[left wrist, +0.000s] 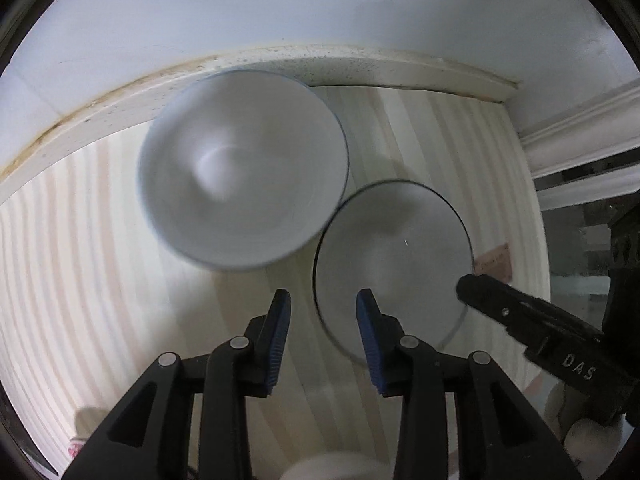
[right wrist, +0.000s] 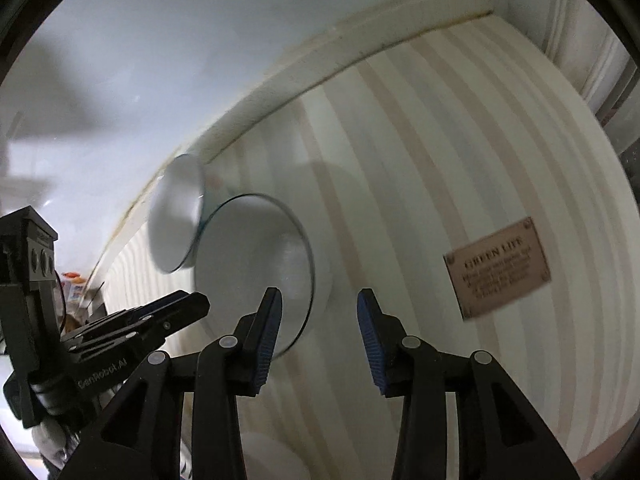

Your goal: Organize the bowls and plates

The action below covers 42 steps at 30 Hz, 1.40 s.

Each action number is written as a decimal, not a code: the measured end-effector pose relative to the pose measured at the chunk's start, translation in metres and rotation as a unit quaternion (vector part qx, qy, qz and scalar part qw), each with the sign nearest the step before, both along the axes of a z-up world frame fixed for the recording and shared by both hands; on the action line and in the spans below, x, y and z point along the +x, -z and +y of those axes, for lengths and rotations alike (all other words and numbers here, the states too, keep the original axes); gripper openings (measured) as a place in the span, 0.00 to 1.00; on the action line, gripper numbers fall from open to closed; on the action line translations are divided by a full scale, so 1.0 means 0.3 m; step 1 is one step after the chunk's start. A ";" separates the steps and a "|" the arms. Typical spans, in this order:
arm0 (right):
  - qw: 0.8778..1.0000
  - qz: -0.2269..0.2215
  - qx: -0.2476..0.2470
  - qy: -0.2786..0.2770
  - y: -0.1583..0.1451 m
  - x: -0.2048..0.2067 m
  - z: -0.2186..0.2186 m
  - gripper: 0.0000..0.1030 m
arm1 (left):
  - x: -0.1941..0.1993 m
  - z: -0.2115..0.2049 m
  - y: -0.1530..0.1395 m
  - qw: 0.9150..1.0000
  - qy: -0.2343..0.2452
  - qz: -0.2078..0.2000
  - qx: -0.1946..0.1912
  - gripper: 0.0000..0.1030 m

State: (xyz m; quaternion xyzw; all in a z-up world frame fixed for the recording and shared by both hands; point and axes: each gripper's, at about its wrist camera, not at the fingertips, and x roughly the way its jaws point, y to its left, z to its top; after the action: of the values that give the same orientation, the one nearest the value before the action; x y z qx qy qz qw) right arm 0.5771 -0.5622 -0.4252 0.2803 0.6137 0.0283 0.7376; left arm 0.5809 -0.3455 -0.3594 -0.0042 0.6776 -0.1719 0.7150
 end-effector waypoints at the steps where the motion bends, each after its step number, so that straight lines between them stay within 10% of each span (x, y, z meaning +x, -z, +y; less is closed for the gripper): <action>1: 1.000 0.006 0.003 0.000 0.025 0.018 0.001 0.41 | 0.009 -0.008 0.009 1.000 0.000 -0.002 0.000 0.31; 7: 1.000 0.010 -0.007 -0.015 0.064 0.062 0.033 0.12 | 0.029 -0.028 0.019 1.000 0.010 -0.012 0.005 0.18; 21: 0.998 -0.002 -0.037 -0.045 -0.027 0.041 0.079 0.10 | -0.032 0.003 -0.069 0.999 0.020 -0.035 0.007 0.18; 42: 0.997 -0.011 0.010 -0.072 -0.298 -0.434 0.214 0.10 | -0.432 0.204 -0.286 0.998 0.039 -0.051 -0.013 0.18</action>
State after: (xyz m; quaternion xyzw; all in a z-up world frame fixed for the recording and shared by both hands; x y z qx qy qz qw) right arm 0.4469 -0.4978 -0.3358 0.2422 0.6242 0.0905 0.7372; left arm 0.4513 -0.2841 -0.2738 0.0224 0.6375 -0.2085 0.7414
